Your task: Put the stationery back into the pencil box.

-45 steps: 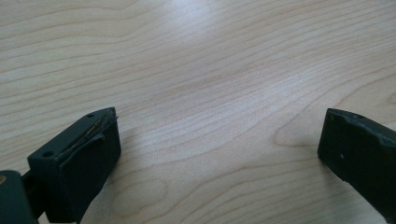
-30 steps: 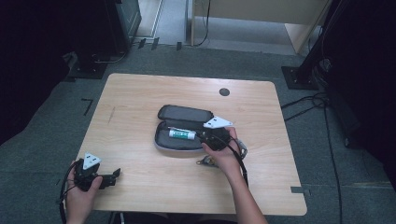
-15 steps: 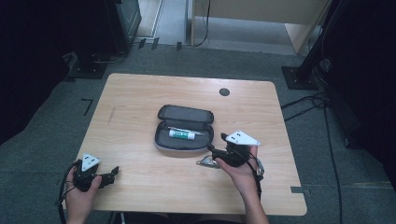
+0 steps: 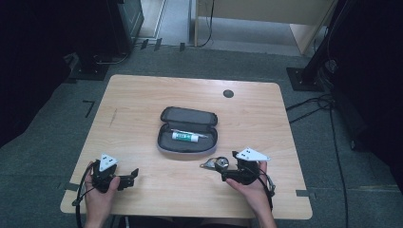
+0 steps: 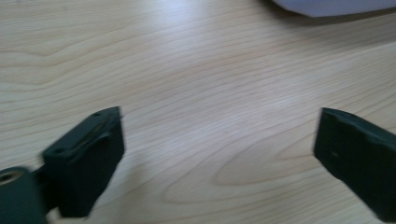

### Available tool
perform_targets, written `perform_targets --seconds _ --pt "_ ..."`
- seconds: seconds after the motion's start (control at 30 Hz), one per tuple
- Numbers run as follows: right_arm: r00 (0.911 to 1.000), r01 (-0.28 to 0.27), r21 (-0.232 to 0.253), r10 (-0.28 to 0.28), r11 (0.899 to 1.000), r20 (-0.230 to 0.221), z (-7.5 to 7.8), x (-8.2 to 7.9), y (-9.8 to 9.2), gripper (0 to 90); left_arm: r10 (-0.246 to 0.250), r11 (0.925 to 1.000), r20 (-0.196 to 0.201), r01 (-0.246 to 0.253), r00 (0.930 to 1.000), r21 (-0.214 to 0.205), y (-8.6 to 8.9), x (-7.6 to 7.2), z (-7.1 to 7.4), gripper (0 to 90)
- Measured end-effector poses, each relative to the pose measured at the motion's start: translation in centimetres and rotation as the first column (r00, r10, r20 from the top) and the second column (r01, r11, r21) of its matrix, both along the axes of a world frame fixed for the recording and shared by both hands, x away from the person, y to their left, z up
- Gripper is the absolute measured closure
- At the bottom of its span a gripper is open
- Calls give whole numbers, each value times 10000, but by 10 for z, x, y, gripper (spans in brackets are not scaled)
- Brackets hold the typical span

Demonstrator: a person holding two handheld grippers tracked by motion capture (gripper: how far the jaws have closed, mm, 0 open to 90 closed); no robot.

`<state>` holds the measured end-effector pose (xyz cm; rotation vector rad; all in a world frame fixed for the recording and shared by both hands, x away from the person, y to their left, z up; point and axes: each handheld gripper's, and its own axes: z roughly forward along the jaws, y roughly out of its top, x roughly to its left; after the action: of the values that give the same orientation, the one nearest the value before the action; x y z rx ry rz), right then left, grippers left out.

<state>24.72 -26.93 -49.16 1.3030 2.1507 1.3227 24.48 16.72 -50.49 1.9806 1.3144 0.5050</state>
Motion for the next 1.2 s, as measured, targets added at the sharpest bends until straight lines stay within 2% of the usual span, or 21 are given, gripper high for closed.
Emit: perform_targets --seconds 0.1,0.17,0.3,0.4,0.5,0.57,0.67,0.73,0.87,1.03,1.2 --pt "9999 -95 37 95 9999 -56 -4 1 -1 89 -109 9999 -69 109 9999 85 -11 2 1 0" --pt "9994 -245 138 249 9996 -248 -9 3 -1 75 -274 9996 -156 272 9995 -120 -17 7 2 0" --pt "9983 -390 -381 372 9985 -459 -18 3 2 79 -691 9969 -60 689 9976 -373 -29 10 4 0" --pt "9970 -434 -466 403 9980 -661 -23 5 3 109 -933 9951 32 934 9956 -329 -36 9 1 0" --pt "9967 -550 -540 516 9970 -623 -27 7 7 132 -1231 9924 56 1231 9924 -61 -42 7 -1 0" --pt "9966 -590 -646 551 9962 -608 -28 9 10 131 -1393 9901 92 1395 9902 -188 -46 6 -2 0" --pt "9965 -667 -949 614 9932 -572 -30 12 16 132 -1574 9874 98 1575 9875 -149 -51 6 -3 0" --pt "9948 -759 -1157 673 9904 -763 -32 14 18 134 -1689 9855 80 1690 9856 -172 -53 5 -4 0" --pt "9957 -846 -1318 788 9877 -484 -31 15 20 165 -1876 9820 61 1876 9822 -207 -56 4 -4 0" --pt "9913 -1280 -1745 1205 9763 -527 -32 13 27 225 -2169 9757 22 2169 9762 -324 -59 3 -5 0" --pt "9847 -1720 -2238 1737 9593 -121 -32 10 36 281 -2520 9668 8 2518 9677 -431 -61 2 -5 1"
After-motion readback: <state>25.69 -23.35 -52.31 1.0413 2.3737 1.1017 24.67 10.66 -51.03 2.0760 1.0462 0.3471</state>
